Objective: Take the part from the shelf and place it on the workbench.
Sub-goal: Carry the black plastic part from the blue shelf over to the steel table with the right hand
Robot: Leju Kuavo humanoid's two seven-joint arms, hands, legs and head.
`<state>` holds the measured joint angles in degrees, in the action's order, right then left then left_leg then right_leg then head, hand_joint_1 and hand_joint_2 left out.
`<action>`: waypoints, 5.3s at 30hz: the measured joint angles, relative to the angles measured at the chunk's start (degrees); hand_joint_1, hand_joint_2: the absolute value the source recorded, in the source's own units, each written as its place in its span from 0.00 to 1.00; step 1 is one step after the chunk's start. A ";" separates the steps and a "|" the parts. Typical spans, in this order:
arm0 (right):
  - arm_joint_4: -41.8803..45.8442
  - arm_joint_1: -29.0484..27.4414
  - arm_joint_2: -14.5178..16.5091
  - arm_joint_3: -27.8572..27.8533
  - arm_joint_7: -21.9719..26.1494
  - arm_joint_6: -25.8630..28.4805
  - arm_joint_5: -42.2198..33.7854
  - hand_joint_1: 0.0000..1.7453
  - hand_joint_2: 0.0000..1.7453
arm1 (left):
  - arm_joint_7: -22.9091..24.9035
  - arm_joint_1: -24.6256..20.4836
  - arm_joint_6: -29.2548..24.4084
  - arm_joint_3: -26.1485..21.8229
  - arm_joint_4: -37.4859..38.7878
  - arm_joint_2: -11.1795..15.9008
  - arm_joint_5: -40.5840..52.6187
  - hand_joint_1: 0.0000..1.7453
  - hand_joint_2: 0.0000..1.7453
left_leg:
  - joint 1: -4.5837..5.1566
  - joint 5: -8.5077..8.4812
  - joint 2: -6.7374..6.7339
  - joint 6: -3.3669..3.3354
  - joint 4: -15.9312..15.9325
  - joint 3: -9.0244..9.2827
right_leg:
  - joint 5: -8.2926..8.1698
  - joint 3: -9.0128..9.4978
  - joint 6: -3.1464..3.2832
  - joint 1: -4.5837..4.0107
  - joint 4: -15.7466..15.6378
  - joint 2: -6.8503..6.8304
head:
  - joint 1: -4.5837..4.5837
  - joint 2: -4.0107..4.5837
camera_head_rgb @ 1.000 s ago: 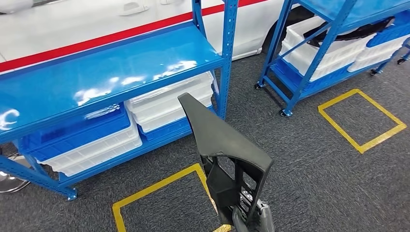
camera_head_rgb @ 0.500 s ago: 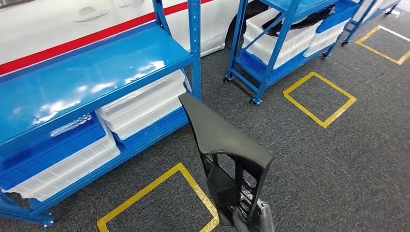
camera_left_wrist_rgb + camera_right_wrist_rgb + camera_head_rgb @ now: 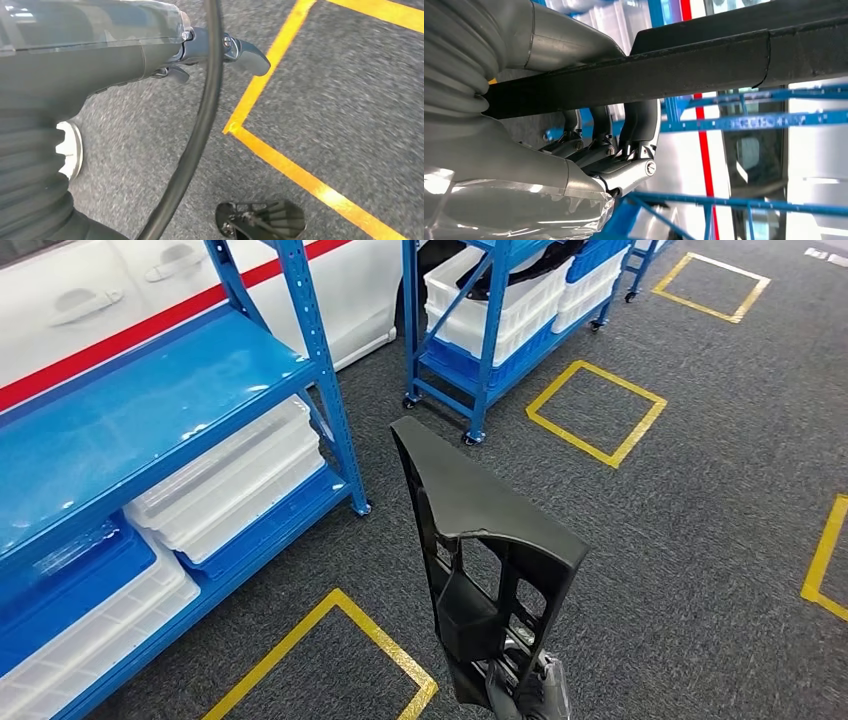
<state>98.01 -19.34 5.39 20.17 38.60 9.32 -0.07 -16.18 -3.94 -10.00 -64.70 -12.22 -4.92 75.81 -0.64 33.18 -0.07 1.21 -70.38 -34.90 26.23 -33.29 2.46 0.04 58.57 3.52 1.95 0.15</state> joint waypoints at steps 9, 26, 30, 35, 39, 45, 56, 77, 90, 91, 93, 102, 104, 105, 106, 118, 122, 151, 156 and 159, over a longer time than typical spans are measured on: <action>0.08 -0.32 0.16 -0.72 0.02 -0.01 0.01 1.00 1.00 | -0.17 -0.40 0.31 -0.04 0.00 0.25 0.26 0.00 1.00 | -0.35 -5.47 1.33 -2.37 13.02 5.17 | 1.31 -2.74 -2.49 0.06 3.46 1.31 | -0.01 0.00; 0.01 0.05 0.82 -2.02 -0.41 -0.75 0.90 1.00 1.00 | -0.40 -0.64 0.44 -0.35 0.00 0.39 0.38 0.00 1.00 | -0.13 1.46 -1.54 0.18 3.94 2.52 | 0.19 0.04 -0.06 0.14 -0.48 -3.63 | 0.00 0.00; -0.13 0.02 0.98 -2.10 -0.44 -0.78 0.92 1.00 1.00 | -0.15 -0.24 0.45 -0.41 0.00 0.49 0.41 0.00 1.00 | -0.13 1.33 -0.13 -0.05 -1.55 -0.62 | 0.20 0.05 0.12 -0.13 -0.11 -0.11 | 0.00 0.00; -0.15 0.10 1.10 -2.16 -0.44 -0.80 0.92 1.00 1.00 | -0.07 -0.38 0.45 -0.49 0.00 0.53 0.45 0.00 1.00 | -0.18 -4.61 4.73 -0.80 11.78 4.56 | 0.19 -0.49 -0.87 0.00 0.56 3.62 | 0.00 0.00; -0.10 -0.19 1.10 -2.28 -0.44 -0.75 0.96 1.00 1.00 | -0.14 -0.65 0.46 -0.54 0.00 0.48 0.51 0.00 1.00 | -0.33 -5.39 2.07 -1.96 13.04 5.08 | 1.11 -1.86 -2.11 0.08 2.24 2.65 | -0.02 0.00; -0.09 -0.38 1.10 -2.38 -0.52 -0.72 1.08 1.00 1.00 | -0.01 -0.25 0.53 -0.68 0.00 0.46 0.60 0.00 1.00 | 0.00 -5.26 -3.16 -2.47 13.38 5.24 | 6.01 -7.87 -3.10 0.70 14.67 -3.33 | -0.01 0.00; -0.05 -0.56 1.36 -2.84 -0.78 -0.86 1.77 1.00 1.00 | 0.05 -0.68 0.49 -0.68 0.00 0.04 0.96 0.00 1.00 | -0.13 0.81 -2.14 0.27 6.14 4.00 | 0.46 0.14 -0.29 0.13 -0.60 -4.14 | 0.00 0.00; -0.28 -0.88 1.69 -3.21 -0.79 -0.86 1.88 1.00 1.00 | 0.20 -0.27 0.41 -0.72 0.00 -0.14 1.19 0.00 1.00 | -0.27 -5.14 -4.06 -2.25 12.91 4.80 | 3.92 -4.92 -3.65 0.75 9.98 -4.53 | -0.02 0.00; -0.33 -0.79 1.93 -3.49 -0.76 -0.88 1.88 1.00 1.00 | 0.24 -0.19 0.47 -0.72 0.00 -0.26 1.22 0.00 1.00 | -0.33 3.22 -0.32 0.35 -3.41 -1.48 | 0.65 0.24 -0.27 0.06 -0.27 -1.22 | 0.00 0.00; -0.37 -0.81 1.93 -3.49 -0.77 -0.88 1.88 1.00 1.00 | 0.25 -0.17 0.47 -0.72 0.00 -0.26 1.22 0.00 1.00 | -0.34 1.64 -0.17 0.29 -2.02 -1.10 | 0.69 0.25 -0.30 0.06 -0.10 -0.31 | 0.00 0.00; -0.42 -0.80 1.95 -3.50 -0.77 -0.88 1.88 1.00 1.00 | 0.25 -0.21 0.47 -0.72 0.00 -0.26 1.23 0.00 1.00 | -0.48 -2.58 1.75 0.03 5.08 1.67 | 0.84 0.22 -0.49 0.12 0.30 1.38 | 0.00 0.00; -0.17 -0.80 2.49 -3.56 -1.47 -1.37 2.74 1.00 1.00 | 0.41 -0.40 0.45 -0.70 0.00 -0.58 1.77 0.00 1.00 | -0.58 -5.14 0.45 -2.33 12.62 4.50 | 4.89 -4.30 -3.11 0.25 7.75 -1.36 | -0.04 0.00; -0.14 -0.71 2.54 -3.60 -1.70 -1.67 3.07 1.00 1.00 | 0.41 -0.23 0.45 -0.71 0.00 -0.58 1.79 0.00 1.00 | -0.41 -5.00 -1.37 -2.51 12.58 4.48 | 7.61 -7.40 -3.46 0.55 14.16 -2.82 | -0.03 0.00; -0.16 -0.75 2.51 -3.65 -1.73 -1.78 3.09 1.00 1.00 | 0.42 -0.23 0.45 -0.71 0.00 -0.59 1.79 0.00 1.00 | -0.38 -4.89 -2.23 -2.49 12.55 4.51 | 7.62 -7.95 -3.60 0.69 15.37 -3.10 | -0.03 0.00; -0.17 -0.80 2.49 -3.71 -1.74 -1.86 3.08 1.00 1.00 | 0.42 -0.28 0.45 -0.70 0.00 -0.61 1.79 0.00 1.00 | -0.37 -4.75 -3.02 -2.41 12.50 4.58 | 6.56 -7.37 -3.67 0.79 14.42 -3.36 | -0.03 0.00; 0.13 -0.67 3.89 -4.09 -1.98 -2.03 3.82 1.00 1.00 | 0.34 -0.76 0.48 -0.69 0.00 -0.95 1.83 0.00 1.00 | -0.41 2.26 -1.29 0.43 2.73 2.23 | 0.86 0.66 -0.56 0.28 -0.75 -3.44 | -0.02 0.00; 0.09 -0.74 4.16 -4.20 -2.07 -2.02 3.97 1.00 1.00 | 0.49 -0.38 0.49 -0.69 0.00 -0.91 1.83 0.00 1.00 | -0.49 0.74 -0.17 0.56 -0.97 -0.64 | 1.01 0.68 -0.55 0.21 -0.26 0.13 | -0.02 0.00; 0.30 -1.12 4.79 -4.71 -2.63 -1.43 5.74 1.00 1.00 | 0.08 -0.46 1.11 -0.75 0.00 -0.86 1.29 0.00 1.00 | -0.26 3.23 -0.40 0.47 -3.09 -1.53 | 0.21 0.32 -0.50 0.16 -0.94 -1.27 | -0.02 0.00; 0.30 -1.18 4.85 -4.80 -2.72 -1.38 5.76 1.00 1.00 | 0.00 -0.44 1.31 -0.84 0.00 -0.78 0.88 0.00 1.00 | -0.85 -4.20 3.85 0.00 10.54 3.79 | 0.67 -0.15 -1.51 0.32 0.40 2.74 | -0.02 0.00; 0.32 -1.38 4.91 -4.82 -2.73 -1.22 5.82 1.00 1.00 | -0.08 -0.61 1.39 -0.89 0.00 -0.79 0.88 0.00 1.00 | -0.66 -4.15 3.50 -1.13 11.56 4.12 | 0.41 -0.75 -2.60 0.47 0.47 4.04 | -0.02 0.00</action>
<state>98.33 -20.71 10.30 15.35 35.87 8.10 5.75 -16.26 -4.55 -8.61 -65.59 -12.22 -5.71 76.69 -1.30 29.03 3.43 0.08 -58.83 -30.78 26.65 -34.04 -0.14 0.51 59.05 7.56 1.92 0.15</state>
